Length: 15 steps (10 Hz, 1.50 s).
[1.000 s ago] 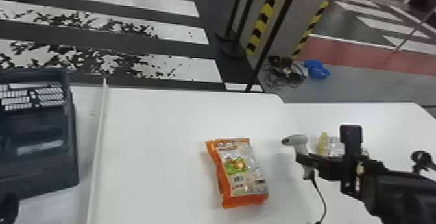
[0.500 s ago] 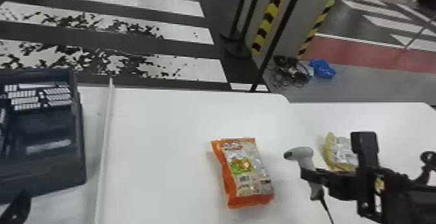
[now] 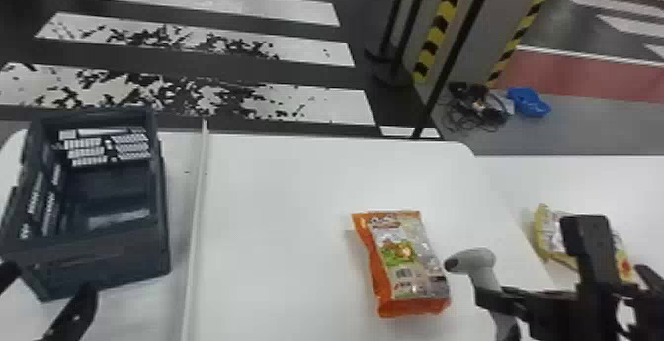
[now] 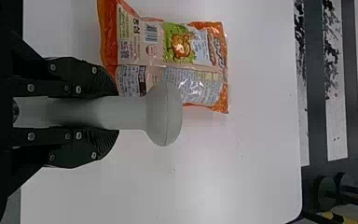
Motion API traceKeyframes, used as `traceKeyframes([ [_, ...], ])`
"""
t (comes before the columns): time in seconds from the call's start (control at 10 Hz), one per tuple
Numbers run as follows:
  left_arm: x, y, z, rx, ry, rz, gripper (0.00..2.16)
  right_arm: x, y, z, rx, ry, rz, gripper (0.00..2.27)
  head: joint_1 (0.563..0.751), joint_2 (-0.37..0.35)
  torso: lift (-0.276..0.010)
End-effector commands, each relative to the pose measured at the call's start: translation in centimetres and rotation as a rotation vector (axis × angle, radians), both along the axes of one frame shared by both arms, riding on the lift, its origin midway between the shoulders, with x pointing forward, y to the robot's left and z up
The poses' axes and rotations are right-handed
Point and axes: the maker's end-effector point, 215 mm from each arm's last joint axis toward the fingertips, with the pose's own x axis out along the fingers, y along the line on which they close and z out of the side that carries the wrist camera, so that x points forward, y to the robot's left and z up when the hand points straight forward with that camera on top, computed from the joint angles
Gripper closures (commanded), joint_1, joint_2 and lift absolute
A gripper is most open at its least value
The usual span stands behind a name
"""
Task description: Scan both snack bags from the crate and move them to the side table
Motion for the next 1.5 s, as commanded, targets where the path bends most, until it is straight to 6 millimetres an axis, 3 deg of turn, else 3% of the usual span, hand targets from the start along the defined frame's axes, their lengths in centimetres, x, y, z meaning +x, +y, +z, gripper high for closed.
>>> traceKeyframes([
  [0.0,0.0,0.0,0.1,0.001,-0.003,-0.001,0.08,-0.9,2.6,0.5,0.016,0.015,0.031,2.24,0.695,-0.216,-0.099],
  [0.3,0.0,0.0,-0.1,0.001,0.001,-0.001,0.08,-0.2,6.4,3.2,0.017,-0.052,0.108,2.24,0.695,-0.135,-0.099],
  [0.6,0.0,0.1,-0.3,0.001,0.004,-0.001,0.08,-0.3,9.0,2.7,0.030,-0.043,0.152,2.24,0.695,-0.081,-0.099],
  [1.0,0.0,0.1,-0.4,0.002,0.006,-0.001,0.08,-1.1,9.2,-0.1,0.016,0.024,0.153,2.24,0.695,-0.050,-0.099],
  [1.4,0.0,0.1,-0.4,0.002,0.006,-0.001,0.08,-1.2,9.3,-0.9,0.021,0.043,0.154,2.24,0.695,-0.051,-0.099],
])
